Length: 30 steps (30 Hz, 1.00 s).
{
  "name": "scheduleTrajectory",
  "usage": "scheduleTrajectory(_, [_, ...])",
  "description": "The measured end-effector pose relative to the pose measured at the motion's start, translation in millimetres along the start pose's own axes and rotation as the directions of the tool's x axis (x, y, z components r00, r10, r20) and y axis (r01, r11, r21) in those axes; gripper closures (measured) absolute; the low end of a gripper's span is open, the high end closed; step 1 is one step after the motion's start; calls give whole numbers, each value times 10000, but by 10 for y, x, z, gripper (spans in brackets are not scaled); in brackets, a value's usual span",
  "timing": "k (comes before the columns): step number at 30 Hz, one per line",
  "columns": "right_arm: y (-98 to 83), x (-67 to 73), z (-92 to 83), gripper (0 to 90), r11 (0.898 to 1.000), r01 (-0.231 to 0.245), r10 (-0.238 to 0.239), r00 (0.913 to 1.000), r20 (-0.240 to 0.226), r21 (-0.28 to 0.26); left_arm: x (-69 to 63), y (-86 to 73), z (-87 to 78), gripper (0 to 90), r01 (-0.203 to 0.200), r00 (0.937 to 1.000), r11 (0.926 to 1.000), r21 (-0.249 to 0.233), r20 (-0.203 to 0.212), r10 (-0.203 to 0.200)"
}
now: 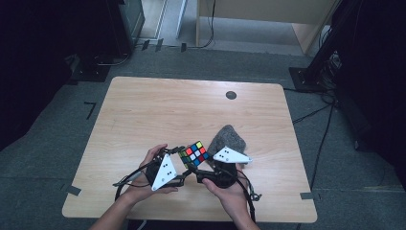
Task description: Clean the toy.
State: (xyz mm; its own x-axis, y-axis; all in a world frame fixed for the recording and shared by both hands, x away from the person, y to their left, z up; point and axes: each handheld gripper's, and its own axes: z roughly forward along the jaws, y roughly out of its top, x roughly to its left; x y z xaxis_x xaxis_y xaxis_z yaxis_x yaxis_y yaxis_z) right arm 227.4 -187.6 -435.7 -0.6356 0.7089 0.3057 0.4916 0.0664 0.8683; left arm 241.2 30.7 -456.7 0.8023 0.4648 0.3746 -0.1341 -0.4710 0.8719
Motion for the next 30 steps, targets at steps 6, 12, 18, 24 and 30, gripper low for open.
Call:
scheduleTrajectory(6, [4,-59,3,298,9987,-468,459,9981,-402,-222,44,-23,-1,336,418,9988,9991,21,242,-419])
scheduleTrajectory(12, [87,-177,-209,282,9813,-620,490,9960,-746,-1823,156,-91,16,336,1433,9885,9888,428,429,-1451])
scheduleTrajectory(18, [51,-495,-306,327,9768,634,-232,9809,1933,-2044,295,-125,-7,337,2237,9707,9731,554,772,-2275])
scheduleTrajectory(24, [-197,-871,-106,377,9924,1129,-951,9555,2791,-482,433,-163,-12,337,3300,9378,9417,657,914,-3350])
scheduleTrajectory(30, [-362,-964,159,374,9758,1677,-2041,9292,3082,1405,512,-212,-25,337,4027,9117,9121,765,551,-4071])
